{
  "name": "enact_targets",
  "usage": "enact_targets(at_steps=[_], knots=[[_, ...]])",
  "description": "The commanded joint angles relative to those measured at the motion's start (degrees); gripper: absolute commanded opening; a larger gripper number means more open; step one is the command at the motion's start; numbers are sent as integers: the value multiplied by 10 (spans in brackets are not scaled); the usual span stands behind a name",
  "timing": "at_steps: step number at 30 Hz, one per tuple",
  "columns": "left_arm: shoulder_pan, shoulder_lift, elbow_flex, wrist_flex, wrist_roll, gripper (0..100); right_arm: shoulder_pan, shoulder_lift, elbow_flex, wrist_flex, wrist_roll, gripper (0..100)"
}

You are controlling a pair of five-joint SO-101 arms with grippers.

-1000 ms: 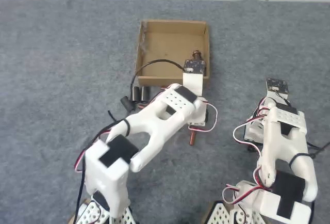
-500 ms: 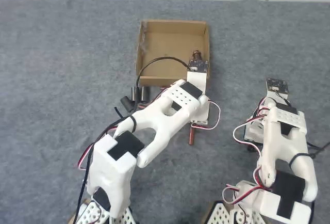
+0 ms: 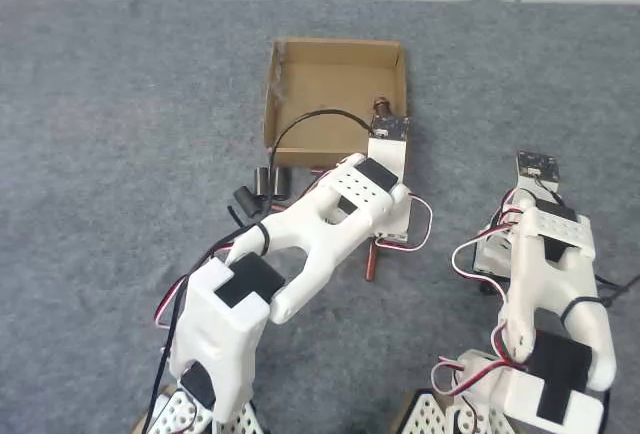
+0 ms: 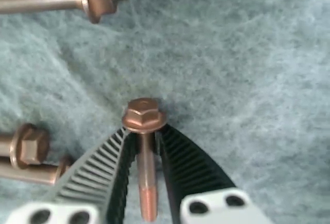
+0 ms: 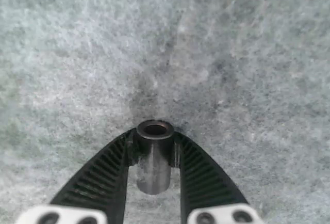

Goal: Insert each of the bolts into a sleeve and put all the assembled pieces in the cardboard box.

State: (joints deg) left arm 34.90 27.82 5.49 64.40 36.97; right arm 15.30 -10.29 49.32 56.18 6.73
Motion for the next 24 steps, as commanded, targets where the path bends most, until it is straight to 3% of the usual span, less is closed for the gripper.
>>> enact_targets(at_steps=[1, 7, 17, 24], knots=[[0, -9, -18, 24, -7, 11, 5, -32, -4, -5, 6, 7], [-5, -58, 8, 25, -9, 11, 5, -32, -4, -6, 6, 7], [-6, -212, 151, -56, -9, 11, 5, -32, -4, -5, 4, 7], [-44, -331, 224, -79, -9, 12, 5, -32, -4, -6, 4, 7]])
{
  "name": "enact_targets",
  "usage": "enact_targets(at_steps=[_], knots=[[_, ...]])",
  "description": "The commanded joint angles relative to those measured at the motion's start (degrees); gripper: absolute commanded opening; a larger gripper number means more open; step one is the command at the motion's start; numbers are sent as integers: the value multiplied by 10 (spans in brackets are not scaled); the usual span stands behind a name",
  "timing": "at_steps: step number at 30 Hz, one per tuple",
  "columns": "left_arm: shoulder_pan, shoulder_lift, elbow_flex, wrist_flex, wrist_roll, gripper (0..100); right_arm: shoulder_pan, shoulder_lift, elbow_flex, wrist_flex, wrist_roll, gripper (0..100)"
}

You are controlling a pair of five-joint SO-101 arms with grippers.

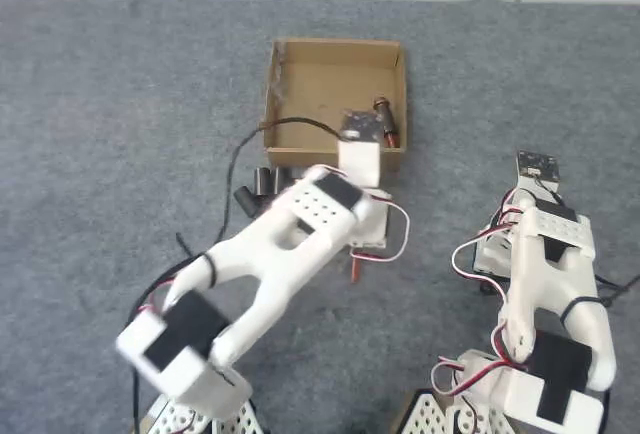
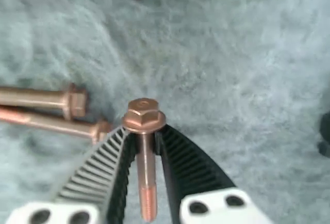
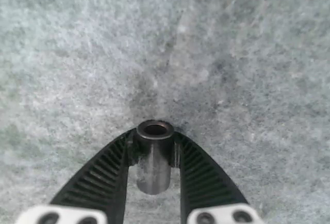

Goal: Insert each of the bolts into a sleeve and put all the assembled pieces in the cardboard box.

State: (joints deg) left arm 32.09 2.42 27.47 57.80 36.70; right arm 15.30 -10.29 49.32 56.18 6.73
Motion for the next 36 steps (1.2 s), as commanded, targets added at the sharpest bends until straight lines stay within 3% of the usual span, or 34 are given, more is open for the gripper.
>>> enact_targets(at_steps=[1, 12, 16, 24, 36], knots=[[-24, -91, 11, -12, -6, 12, 5, -32, -4, -7, 4, 7], [-147, -259, 136, -13, -9, 12, -30, -32, -4, -79, 6, 7], [-211, -331, 195, -15, -73, 12, -45, -34, -4, -131, 6, 7], [-328, -446, 371, -153, -156, 12, -95, -31, -1, -288, 6, 7], [-350, -578, 524, -161, -162, 12, -167, 11, -1, -550, 6, 9]])
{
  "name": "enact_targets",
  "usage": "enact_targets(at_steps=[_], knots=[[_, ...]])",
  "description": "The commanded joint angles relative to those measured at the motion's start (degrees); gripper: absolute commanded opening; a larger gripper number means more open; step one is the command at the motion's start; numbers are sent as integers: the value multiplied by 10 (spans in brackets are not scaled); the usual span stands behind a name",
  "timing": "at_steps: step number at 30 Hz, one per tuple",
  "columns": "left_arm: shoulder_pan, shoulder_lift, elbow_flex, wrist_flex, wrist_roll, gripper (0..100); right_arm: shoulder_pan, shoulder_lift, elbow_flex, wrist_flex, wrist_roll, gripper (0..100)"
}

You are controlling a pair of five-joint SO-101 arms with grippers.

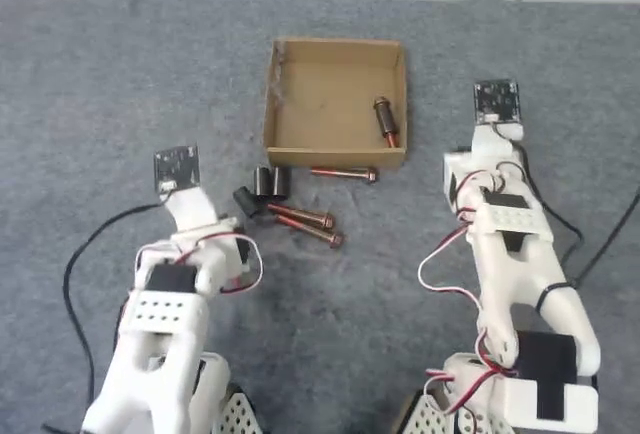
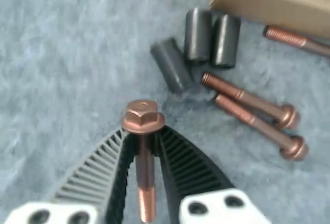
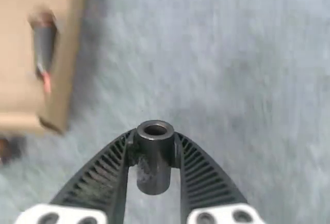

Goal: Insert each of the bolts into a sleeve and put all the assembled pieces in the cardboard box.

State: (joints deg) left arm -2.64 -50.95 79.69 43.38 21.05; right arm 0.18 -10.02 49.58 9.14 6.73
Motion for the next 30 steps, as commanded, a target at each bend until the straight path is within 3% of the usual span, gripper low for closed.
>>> enact_targets(at_steps=[1, 12, 21, 30], knots=[[-3, -57, 7, -16, -5, 12, -19, 24, -4, -114, 6, 9], [-1, -200, 78, -15, -5, 12, -22, 208, -31, -565, 6, 9], [2, -289, 119, -14, -5, 12, -34, 350, -114, -715, 7, 6], [3, -325, 134, -14, -5, 12, -85, 376, 5, -917, 7, 6]])
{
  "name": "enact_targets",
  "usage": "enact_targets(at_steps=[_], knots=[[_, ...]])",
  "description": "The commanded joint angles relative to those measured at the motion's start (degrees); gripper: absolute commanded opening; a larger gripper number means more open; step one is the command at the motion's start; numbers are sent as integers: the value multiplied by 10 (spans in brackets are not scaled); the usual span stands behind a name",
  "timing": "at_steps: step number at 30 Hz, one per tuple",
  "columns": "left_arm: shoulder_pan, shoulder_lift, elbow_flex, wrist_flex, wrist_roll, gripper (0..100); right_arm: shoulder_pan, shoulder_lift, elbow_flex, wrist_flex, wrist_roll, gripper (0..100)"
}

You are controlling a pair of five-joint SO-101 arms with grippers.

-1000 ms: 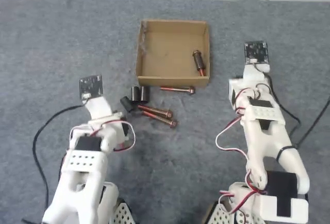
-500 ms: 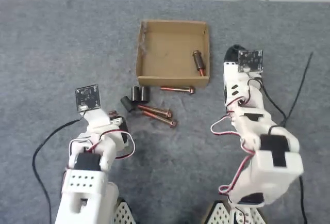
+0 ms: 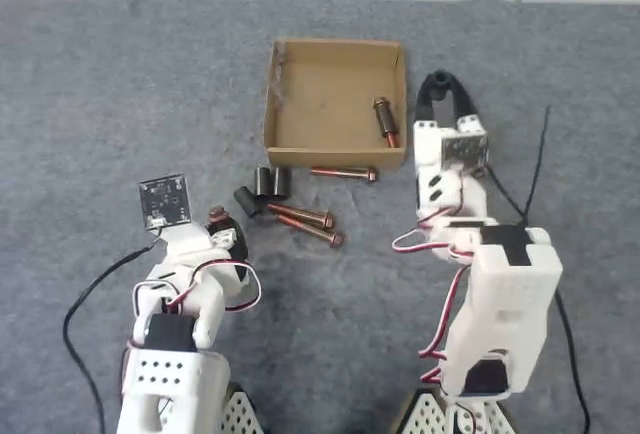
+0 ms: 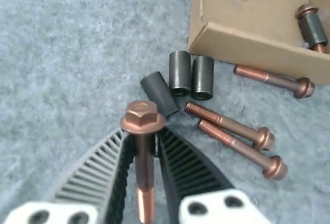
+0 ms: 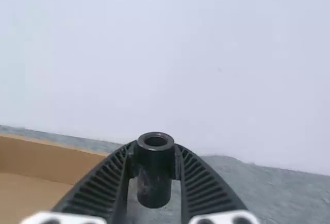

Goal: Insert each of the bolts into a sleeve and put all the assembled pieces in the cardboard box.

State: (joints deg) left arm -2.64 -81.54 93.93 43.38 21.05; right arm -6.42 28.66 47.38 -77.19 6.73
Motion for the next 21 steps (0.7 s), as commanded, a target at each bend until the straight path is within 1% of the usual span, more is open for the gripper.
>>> enact_targets(at_steps=[1, 8, 13, 21], knots=[[3, -20, -8, -14, -5, 12, -23, -15, 45, -65, 5, 6], [3, -20, -8, -14, -5, 12, -34, -15, 136, -152, 4, 6], [3, -20, -8, -14, -5, 12, -54, -16, 202, -207, 4, 6], [3, -20, -7, -14, -5, 12, -100, -116, 353, -219, -7, 6]])
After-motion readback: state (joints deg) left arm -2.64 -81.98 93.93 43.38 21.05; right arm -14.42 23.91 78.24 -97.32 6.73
